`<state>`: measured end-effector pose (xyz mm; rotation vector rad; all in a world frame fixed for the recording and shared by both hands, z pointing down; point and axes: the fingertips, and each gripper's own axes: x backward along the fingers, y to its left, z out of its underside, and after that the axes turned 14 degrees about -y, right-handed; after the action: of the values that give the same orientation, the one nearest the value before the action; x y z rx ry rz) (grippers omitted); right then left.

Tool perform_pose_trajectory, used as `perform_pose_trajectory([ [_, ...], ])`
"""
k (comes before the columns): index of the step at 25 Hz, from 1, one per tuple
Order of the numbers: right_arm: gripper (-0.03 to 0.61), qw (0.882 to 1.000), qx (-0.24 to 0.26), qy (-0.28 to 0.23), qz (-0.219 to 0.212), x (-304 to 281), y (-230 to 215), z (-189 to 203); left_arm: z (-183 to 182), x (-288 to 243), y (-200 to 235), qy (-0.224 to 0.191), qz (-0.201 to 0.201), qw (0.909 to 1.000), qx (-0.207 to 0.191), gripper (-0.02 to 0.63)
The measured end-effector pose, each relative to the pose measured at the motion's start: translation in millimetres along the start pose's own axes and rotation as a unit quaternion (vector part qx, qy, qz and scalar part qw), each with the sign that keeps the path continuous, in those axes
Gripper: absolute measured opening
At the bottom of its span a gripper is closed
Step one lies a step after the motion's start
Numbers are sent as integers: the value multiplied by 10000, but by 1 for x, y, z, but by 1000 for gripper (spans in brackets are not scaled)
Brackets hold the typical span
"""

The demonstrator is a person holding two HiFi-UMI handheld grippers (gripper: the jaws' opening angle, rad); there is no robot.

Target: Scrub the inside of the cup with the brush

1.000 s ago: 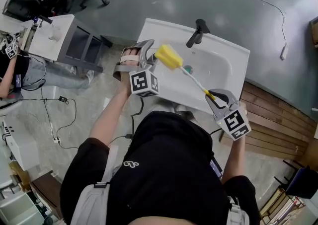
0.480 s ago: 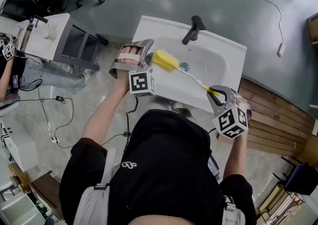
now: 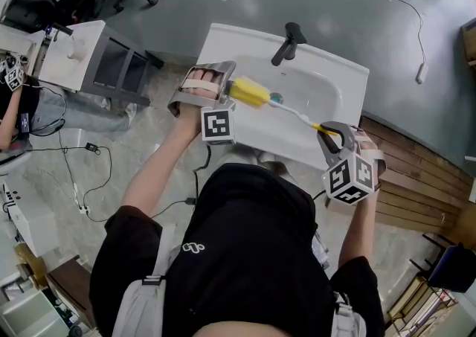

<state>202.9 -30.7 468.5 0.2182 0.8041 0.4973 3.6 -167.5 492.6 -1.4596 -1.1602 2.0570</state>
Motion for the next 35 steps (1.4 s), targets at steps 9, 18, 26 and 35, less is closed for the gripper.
perform_pose_trajectory([
  [9, 48, 9995, 275, 118, 24, 0, -5, -9, -10, -2, -8, 62, 175, 9997, -165, 272],
  [18, 48, 9988, 472, 161, 23, -8, -12, -18, -11, -4, 8, 371, -28, 9968, -703, 272],
  [26, 48, 9992, 389, 89, 15, -17, -16, -22, -17, -9, -1, 317, 85, 9989, -336, 272],
  [35, 49, 9988, 471, 104, -11, -25, -17, -29, -28, -9, -11, 297, 247, 9990, -216, 272],
])
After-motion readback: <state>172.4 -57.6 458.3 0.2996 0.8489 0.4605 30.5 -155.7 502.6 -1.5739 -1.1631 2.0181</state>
